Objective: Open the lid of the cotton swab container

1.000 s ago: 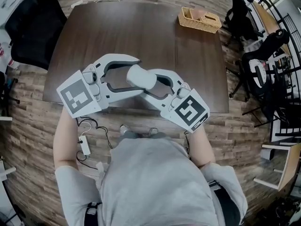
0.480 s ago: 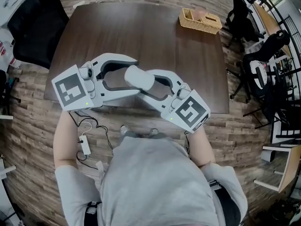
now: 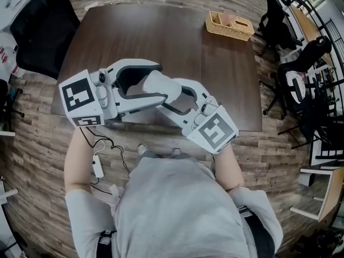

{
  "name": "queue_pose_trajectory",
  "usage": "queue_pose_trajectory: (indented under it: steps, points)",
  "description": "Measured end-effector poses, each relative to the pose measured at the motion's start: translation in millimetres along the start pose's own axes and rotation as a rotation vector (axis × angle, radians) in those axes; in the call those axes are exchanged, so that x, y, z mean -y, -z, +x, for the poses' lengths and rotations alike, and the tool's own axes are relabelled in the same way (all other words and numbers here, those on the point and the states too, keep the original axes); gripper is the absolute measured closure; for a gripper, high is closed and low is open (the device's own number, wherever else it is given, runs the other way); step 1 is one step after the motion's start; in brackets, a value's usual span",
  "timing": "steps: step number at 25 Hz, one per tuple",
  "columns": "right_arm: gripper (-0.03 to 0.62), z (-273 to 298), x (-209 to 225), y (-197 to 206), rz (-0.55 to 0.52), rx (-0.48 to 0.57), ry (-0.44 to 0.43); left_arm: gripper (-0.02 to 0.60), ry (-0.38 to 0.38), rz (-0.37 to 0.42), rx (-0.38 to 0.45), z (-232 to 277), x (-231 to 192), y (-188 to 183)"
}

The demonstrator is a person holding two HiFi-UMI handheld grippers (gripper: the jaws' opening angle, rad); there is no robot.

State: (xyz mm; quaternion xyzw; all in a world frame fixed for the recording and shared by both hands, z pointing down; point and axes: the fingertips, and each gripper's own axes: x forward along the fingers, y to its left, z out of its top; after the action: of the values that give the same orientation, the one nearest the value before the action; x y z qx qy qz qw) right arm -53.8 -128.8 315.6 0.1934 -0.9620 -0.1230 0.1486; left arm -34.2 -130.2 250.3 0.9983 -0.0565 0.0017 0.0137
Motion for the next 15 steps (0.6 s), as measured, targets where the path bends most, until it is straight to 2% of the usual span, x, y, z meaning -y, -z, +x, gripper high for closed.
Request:
queue_pose_trajectory:
  steps: [3, 6, 8, 15]
  points:
    - [0.399, 1, 2, 3, -0.006, -0.022, 0.008, 0.336, -0.06, -0.002, 0.059, -4, -12, -10]
    - [0.399, 4, 0, 4, -0.004, -0.022, 0.006, 0.337, -0.16, 0.046, 0.058, -7, -30, -16]
    - [0.399, 5, -2, 2, 0.007, -0.005, 0.004, 0.389, -0.208, 0.082, 0.031, -7, -36, -12]
    - [0.399, 2, 7, 1, 0.051, 0.033, 0.036, 0.407, -0.264, 0.098, 0.017, -9, -42, -6]
